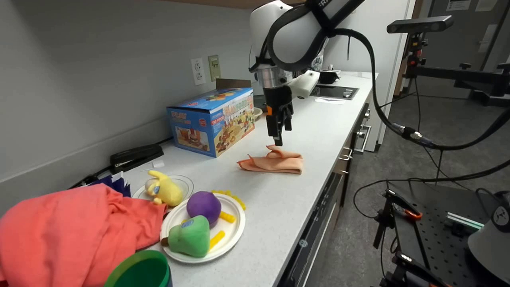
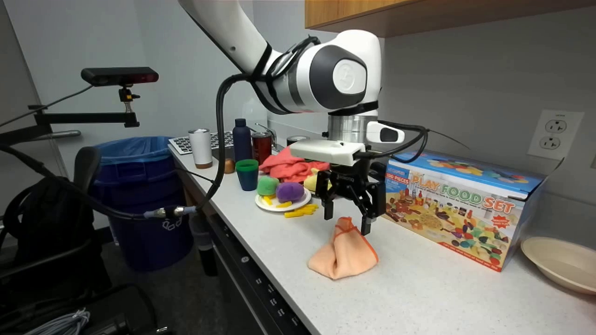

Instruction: Unfold the peach towel on the countertop.

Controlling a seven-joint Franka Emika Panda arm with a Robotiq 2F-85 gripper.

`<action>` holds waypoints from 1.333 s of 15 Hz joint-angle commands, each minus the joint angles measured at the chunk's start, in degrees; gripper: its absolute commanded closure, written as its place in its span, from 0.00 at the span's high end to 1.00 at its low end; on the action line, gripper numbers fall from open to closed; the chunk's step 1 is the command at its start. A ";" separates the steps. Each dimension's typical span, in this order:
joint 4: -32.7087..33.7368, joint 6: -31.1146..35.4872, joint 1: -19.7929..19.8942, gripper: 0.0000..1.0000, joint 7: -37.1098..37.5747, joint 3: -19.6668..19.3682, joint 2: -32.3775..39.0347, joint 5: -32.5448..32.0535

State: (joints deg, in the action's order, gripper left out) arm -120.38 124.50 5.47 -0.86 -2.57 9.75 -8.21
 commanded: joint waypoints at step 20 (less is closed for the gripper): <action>9.37 -2.00 -5.45 1.00 17.65 -5.39 11.30 -13.36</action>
State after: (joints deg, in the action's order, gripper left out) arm -111.19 124.40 0.74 14.82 -6.10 22.11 -19.88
